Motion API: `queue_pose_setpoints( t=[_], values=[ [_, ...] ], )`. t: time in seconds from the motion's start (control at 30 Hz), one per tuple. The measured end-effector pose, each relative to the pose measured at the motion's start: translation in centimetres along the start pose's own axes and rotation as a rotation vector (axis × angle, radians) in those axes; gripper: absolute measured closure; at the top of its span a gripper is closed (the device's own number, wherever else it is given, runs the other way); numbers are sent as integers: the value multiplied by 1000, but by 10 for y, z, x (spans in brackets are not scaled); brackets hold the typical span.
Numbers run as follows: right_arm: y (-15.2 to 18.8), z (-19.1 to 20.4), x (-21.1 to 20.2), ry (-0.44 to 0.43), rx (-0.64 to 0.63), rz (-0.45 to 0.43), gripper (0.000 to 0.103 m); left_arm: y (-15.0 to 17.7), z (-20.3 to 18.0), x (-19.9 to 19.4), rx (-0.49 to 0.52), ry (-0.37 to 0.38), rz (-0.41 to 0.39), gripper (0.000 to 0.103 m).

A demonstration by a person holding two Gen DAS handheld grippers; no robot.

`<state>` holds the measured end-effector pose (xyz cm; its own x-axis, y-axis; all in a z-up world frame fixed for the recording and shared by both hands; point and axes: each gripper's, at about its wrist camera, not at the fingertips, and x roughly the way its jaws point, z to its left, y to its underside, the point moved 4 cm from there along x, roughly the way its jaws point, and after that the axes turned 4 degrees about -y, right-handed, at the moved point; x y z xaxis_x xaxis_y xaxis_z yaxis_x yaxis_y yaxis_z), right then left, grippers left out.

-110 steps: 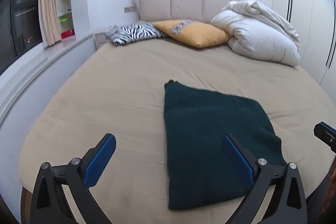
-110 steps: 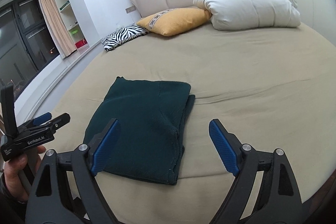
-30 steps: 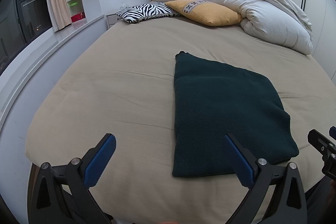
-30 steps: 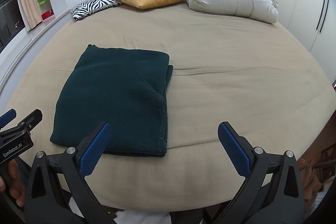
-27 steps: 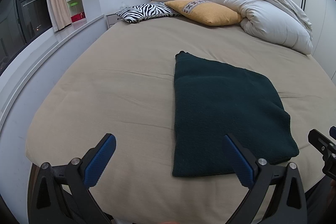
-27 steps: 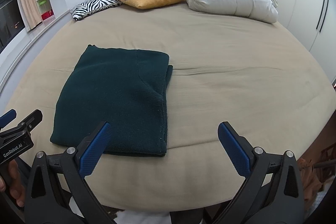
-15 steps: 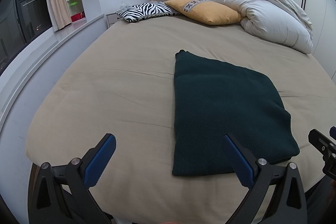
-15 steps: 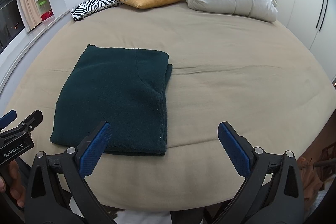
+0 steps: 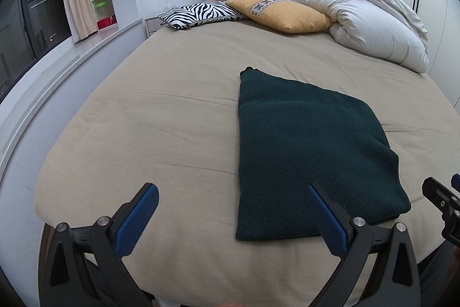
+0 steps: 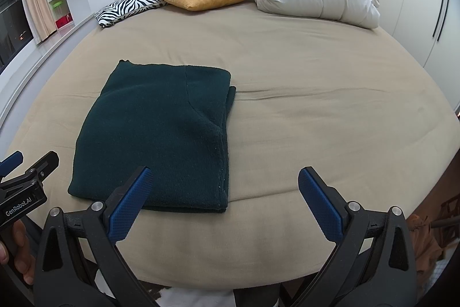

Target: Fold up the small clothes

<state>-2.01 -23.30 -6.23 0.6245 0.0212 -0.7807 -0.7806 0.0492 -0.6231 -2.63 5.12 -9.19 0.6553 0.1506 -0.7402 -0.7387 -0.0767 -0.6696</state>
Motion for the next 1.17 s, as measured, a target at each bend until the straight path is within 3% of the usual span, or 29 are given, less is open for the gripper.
queue_pose_setpoints(
  t=[1.17],
  values=[
    [4, 0, 2, -1, 4, 4, 0, 3, -2, 2, 6, 13, -5, 0]
  ],
)
